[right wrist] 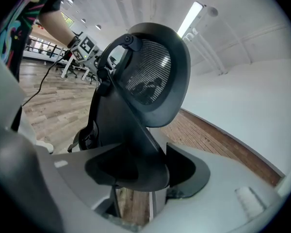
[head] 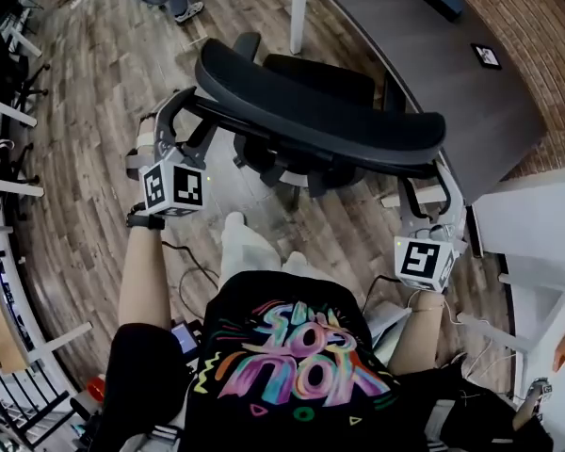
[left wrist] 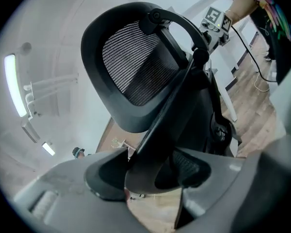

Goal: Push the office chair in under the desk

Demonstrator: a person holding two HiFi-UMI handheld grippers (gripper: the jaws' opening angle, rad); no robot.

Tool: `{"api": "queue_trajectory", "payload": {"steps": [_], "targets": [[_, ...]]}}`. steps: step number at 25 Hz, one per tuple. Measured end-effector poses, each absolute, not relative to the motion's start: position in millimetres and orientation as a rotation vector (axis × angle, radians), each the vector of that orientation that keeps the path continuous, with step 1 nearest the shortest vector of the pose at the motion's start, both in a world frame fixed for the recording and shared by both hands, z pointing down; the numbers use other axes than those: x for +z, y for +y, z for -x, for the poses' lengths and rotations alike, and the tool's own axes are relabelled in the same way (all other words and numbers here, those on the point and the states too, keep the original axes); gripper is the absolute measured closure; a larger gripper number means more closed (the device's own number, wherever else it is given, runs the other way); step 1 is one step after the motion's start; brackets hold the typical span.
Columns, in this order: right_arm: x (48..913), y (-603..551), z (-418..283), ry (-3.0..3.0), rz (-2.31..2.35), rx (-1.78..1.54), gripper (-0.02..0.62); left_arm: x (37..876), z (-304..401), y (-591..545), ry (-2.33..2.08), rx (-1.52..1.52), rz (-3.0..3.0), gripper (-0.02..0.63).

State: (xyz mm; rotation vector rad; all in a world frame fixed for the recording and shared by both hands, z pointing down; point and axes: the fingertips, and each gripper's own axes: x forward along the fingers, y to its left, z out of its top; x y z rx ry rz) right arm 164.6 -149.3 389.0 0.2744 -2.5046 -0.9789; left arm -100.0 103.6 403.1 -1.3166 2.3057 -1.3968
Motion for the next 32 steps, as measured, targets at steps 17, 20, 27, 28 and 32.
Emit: {"api": "queue_trajectory", "payload": {"steps": [17, 20, 27, 28, 32], "targets": [[386.9, -148.0, -90.4, -2.417, -0.544, -0.895, 0.344, 400.7, 217.7, 42.0, 2.062, -1.269, 1.555, 0.336], [387.7, -151.3, -79.9, -2.399, -0.552, -0.882, 0.344, 400.3, 230.3, 34.7, 2.036, -1.245, 1.575, 0.336], [388.5, -162.5, -67.6, -2.378, -0.585, -0.857, 0.345, 397.9, 248.2, 14.5, 1.998, -1.218, 1.603, 0.334], [390.2, -165.4, -66.5, -2.374, -0.587, -0.851, 0.345, 398.7, 250.4, 11.2, 1.998, -1.218, 1.605, 0.334], [392.8, -182.6, -60.0, -2.357, -0.592, -0.84, 0.345, 403.4, 258.4, -9.5, 1.994, -1.231, 1.617, 0.334]]}}
